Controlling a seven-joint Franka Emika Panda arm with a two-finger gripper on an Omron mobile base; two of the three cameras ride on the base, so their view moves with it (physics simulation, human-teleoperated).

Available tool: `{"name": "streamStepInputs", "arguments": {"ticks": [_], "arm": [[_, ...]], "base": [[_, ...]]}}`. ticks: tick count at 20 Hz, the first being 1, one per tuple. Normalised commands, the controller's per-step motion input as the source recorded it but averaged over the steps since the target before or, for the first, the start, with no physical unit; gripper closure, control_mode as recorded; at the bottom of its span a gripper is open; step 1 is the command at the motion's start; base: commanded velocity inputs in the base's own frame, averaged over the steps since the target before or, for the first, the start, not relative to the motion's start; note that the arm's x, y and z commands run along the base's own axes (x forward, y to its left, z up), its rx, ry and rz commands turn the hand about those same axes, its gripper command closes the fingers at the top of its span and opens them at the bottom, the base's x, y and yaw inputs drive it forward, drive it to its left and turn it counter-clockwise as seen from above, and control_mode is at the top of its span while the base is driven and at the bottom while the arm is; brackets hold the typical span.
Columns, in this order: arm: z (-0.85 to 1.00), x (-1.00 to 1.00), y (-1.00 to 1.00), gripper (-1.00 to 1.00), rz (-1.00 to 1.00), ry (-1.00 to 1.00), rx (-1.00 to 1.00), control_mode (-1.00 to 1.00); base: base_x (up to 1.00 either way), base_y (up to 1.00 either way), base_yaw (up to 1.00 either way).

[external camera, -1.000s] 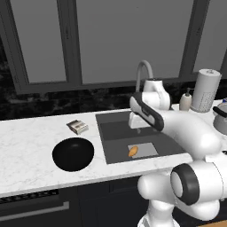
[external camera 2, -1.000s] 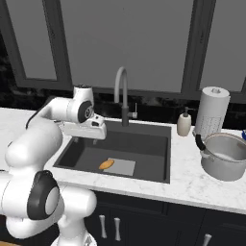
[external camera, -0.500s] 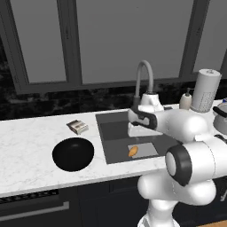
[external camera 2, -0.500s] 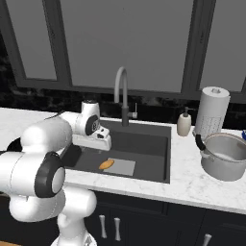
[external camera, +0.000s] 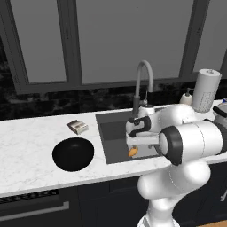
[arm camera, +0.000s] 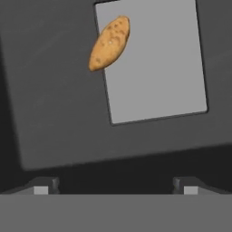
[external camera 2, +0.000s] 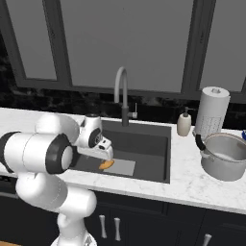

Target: Pick the potato from the sink and place it in the bowl. Then pick the bowl and place it in the microwave. Then close the microwave door and press the start button.

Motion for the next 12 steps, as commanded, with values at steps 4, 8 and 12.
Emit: {"name": "streamStepInputs", "arguments": {"ticks": [4,8,12], "arm": [[-0.36,0.41,0.00,-1.00,-0.06,0.00,0.00,-1.00],[-0.37,0.36,0.00,-1.00,-0.05,0.00,0.00,-1.00],[-0.32,0.29,0.00,-1.00,-0.03,0.00,0.00,-1.00]], "base": [[0.00,0.00,0.00],[0.00,0.00,0.00],[0.00,0.00,0.00]]}}
